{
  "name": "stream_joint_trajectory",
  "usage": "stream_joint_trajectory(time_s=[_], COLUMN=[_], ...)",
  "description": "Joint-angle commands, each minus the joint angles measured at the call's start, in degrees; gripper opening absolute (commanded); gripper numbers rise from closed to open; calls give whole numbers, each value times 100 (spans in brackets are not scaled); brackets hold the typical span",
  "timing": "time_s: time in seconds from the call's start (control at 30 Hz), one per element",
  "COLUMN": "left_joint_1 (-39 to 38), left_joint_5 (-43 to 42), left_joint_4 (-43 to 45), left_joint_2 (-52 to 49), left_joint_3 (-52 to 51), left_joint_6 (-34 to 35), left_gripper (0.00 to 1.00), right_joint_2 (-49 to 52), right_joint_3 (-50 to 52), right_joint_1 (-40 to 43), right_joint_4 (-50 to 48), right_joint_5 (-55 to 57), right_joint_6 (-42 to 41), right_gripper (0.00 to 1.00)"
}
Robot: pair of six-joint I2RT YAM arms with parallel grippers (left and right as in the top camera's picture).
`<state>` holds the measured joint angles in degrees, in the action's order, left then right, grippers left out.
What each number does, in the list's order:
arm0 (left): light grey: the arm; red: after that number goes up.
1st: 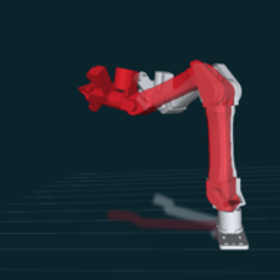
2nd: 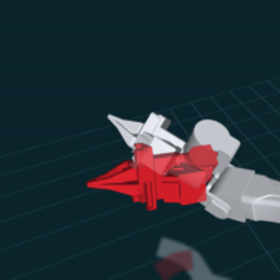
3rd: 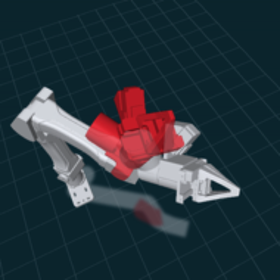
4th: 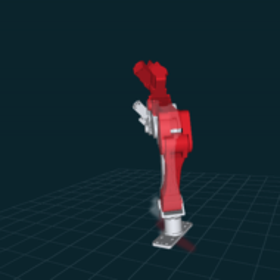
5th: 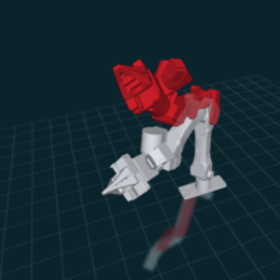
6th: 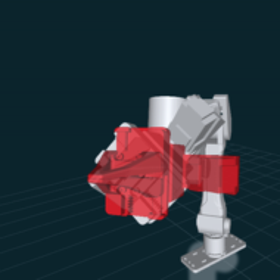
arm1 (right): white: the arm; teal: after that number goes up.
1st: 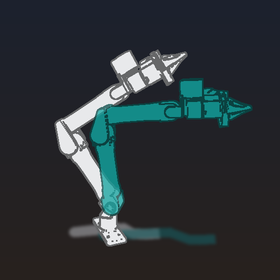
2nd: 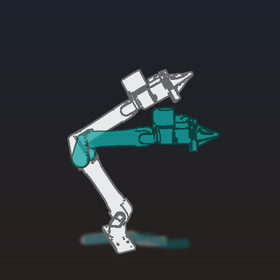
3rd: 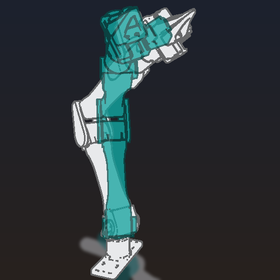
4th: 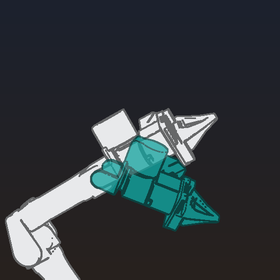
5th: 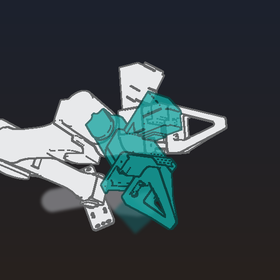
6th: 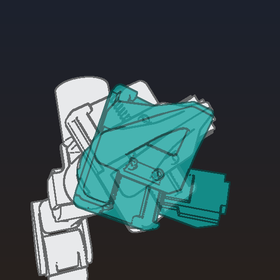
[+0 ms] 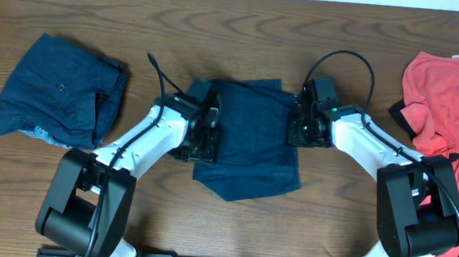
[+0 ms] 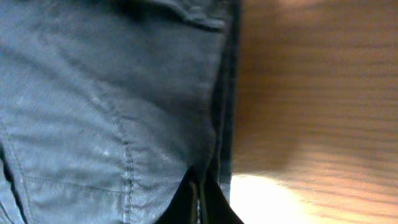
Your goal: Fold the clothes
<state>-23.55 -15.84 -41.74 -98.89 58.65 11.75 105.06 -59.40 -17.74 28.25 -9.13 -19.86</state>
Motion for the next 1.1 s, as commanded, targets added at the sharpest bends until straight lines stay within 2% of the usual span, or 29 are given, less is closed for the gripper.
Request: stream_joint_trajectory(time_s=[0.0,0.03,0.1,0.13,0.2,0.23,0.33,0.43,0.5,0.6,0.73,0.87,0.97,1.07], left_joint_1=[-4,4,7,7,7,7,7,-2,0,0,0,13,17,17], left_joint_5=[2,4,0,-4,-109,-227,-511,-560,-557,-557,-485,-428,-428,-428], left_joint_4=[83,83,76,46,-146,-260,-385,-317,-271,-214,-216,-304,-542,-800], left_joint_2=[-15,-15,-15,-15,-11,-7,39,59,52,52,52,55,55,59], left_joint_3=[-199,-203,-192,-175,-76,-4,149,192,190,190,190,225,420,745], left_joint_6=[-59,-63,-79,-79,-79,-79,-79,-81,-79,-81,-111,-216,-380,-470], left_gripper=[56,56,56,56,56,56,56,56,55,49,41,39,39,40], right_joint_2=[-186,-264,-529,-713,-1099,-1300,-1731,-1814,-1700,-1364,-688,-114,-164,-553], right_joint_3=[2,-9,-37,-39,-39,-39,-39,-37,20,247,730,927,894,765], right_joint_1=[173,197,245,273,284,282,223,0,-195,-476,-612,-505,-455,-457], right_joint_4=[-22,-20,-2,31,129,184,337,669,977,1233,1025,1104,1172,1187], right_joint_5=[557,398,-151,-417,-800,-984,-1521,-1768,-1631,-1185,-660,-503,-673,-1060], right_joint_6=[20,173,612,732,754,754,752,750,748,557,-28,-592,-481,120], right_gripper=[17,28,42,47,48,45,25,14,12,7,2,2,3,8])
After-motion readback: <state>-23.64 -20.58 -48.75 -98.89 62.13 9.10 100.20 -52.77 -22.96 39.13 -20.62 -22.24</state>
